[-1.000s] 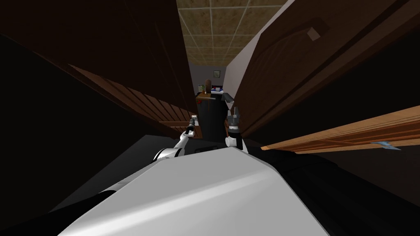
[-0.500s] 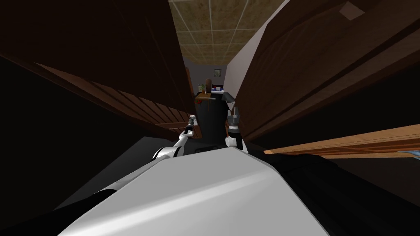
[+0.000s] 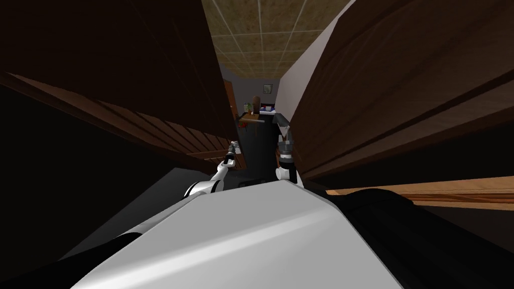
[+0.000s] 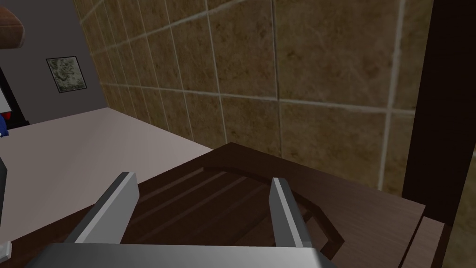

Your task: Push the door open

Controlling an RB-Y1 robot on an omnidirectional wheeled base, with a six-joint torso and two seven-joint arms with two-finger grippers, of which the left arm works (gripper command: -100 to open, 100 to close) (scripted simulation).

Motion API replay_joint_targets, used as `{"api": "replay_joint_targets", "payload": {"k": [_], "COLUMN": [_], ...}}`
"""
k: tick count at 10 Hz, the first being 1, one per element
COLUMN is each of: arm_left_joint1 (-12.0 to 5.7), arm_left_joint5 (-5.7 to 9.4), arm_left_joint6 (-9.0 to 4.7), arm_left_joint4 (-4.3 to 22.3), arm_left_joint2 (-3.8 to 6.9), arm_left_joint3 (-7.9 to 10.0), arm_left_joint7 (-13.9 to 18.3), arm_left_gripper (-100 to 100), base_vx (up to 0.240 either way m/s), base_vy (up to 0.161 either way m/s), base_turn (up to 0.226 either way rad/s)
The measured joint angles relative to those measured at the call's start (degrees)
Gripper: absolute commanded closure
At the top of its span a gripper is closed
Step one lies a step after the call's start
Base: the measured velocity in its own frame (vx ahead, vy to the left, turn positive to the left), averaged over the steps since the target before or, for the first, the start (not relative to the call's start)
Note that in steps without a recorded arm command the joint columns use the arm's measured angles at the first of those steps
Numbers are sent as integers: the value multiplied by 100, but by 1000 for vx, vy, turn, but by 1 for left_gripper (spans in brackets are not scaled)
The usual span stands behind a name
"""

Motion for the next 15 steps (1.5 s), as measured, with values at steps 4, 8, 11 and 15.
{"api": "replay_joint_targets", "payload": {"k": [4, 8, 11, 15], "arm_left_joint1": [-53, -54, -55, -76], "arm_left_joint5": [107, 152, 159, 169], "arm_left_joint6": [-25, -70, -19, 10], "arm_left_joint4": [165, 144, 86, 74], "arm_left_joint2": [121, 172, 121, 50], "arm_left_joint3": [283, 391, 382, 377], "arm_left_joint7": [-94, -113, -105, -101], "arm_left_gripper": [100, -100, -100, -100], "base_vx": [202, -78, -237, -119], "base_vy": [-119, -48, -64, -62], "base_turn": [91, 25, 36, 10]}}
